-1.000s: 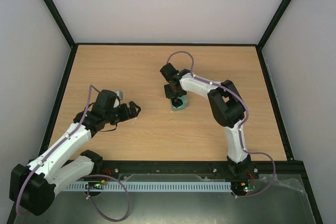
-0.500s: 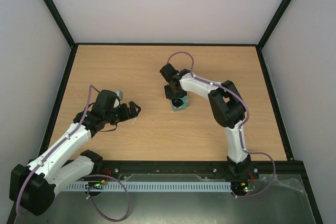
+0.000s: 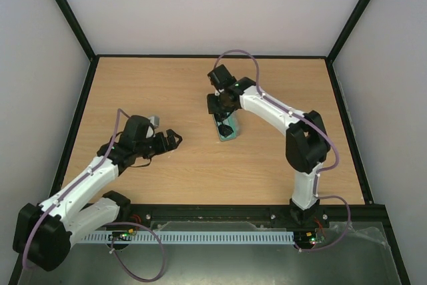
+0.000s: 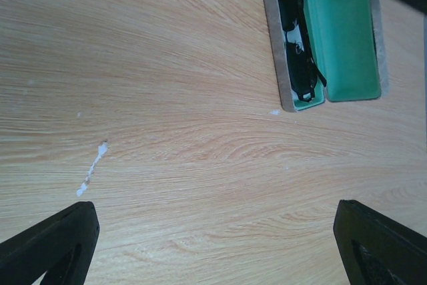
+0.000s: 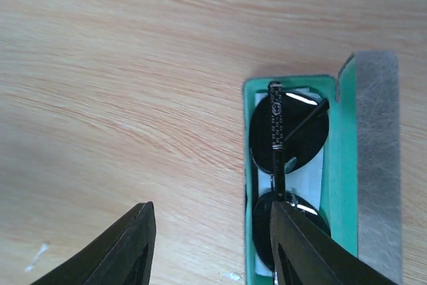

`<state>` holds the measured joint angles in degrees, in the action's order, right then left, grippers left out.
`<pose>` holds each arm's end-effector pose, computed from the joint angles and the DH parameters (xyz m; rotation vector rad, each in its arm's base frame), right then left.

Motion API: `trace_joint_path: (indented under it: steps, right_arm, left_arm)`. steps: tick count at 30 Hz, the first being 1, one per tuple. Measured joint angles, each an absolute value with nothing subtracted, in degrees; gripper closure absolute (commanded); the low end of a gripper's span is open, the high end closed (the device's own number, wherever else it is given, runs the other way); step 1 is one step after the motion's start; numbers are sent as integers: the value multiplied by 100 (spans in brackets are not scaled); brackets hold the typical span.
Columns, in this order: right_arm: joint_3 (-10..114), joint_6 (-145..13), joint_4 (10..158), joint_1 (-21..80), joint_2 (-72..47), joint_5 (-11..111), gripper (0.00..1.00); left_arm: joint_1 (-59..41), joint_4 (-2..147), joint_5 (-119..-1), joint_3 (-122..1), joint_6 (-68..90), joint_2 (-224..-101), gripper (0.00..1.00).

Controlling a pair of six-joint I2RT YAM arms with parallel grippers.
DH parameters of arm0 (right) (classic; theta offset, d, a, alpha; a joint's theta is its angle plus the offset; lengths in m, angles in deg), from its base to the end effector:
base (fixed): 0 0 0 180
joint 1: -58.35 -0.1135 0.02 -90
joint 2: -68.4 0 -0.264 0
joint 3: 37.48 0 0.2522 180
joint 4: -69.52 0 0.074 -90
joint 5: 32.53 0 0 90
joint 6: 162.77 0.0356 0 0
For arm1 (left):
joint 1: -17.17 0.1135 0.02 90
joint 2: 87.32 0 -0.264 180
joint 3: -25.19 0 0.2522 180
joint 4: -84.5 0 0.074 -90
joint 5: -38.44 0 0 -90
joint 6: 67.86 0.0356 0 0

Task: Organize the sunglasses
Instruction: Place the sunglasses in the sunglasses case, then close the sunglasses case at the center of the board.

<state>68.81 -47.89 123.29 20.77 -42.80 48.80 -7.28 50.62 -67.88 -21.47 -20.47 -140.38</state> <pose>0.3324 0.2625 0.2448 -0.3550 2.6720 0.5664 0.1729 -0.0896 0.2265 -0.2225 2.4084 -0.9061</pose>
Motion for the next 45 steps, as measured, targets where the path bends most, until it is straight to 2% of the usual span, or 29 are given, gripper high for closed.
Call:
trace_joint_path:
  steps: [5,13,24,34,36,38,42,45]
  right_arm:
    - [6759,-4791,12218,2339,-3699,4509,51]
    - [5808,-4786,11975,3172,-2964,4004,52]
    - [5360,-4605,11697,4094,-2826,3053,51]
    - [5572,-4502,11638,4083,-3008,2749,51]
    - [5600,-4489,11627,4083,-3008,2738,52]
    - [5607,-4483,11597,4088,-3008,2745,55]
    - [5471,-4443,11415,4173,-2984,2767,72]
    - [5106,-4351,11206,4404,-2931,2706,82]
  left_arm:
    - [-730,5495,-6958,-2062,-2120,-14521,1]
    - [-800,6030,-7146,-2064,-2367,-15172,1]
    - [-1187,6467,-7242,-2064,-2751,-15469,1]
    - [-1447,6876,-7163,-2060,-2972,-15694,2]
    - [-1471,6939,-7150,-2043,-2994,-15734,7]
    - [-1469,7016,-7135,-2034,-3031,-15799,21]
    - [-1469,7331,-7113,-2062,-3070,-16210,50]
    - [-1462,7536,-7163,-2196,-3064,-16861,62]
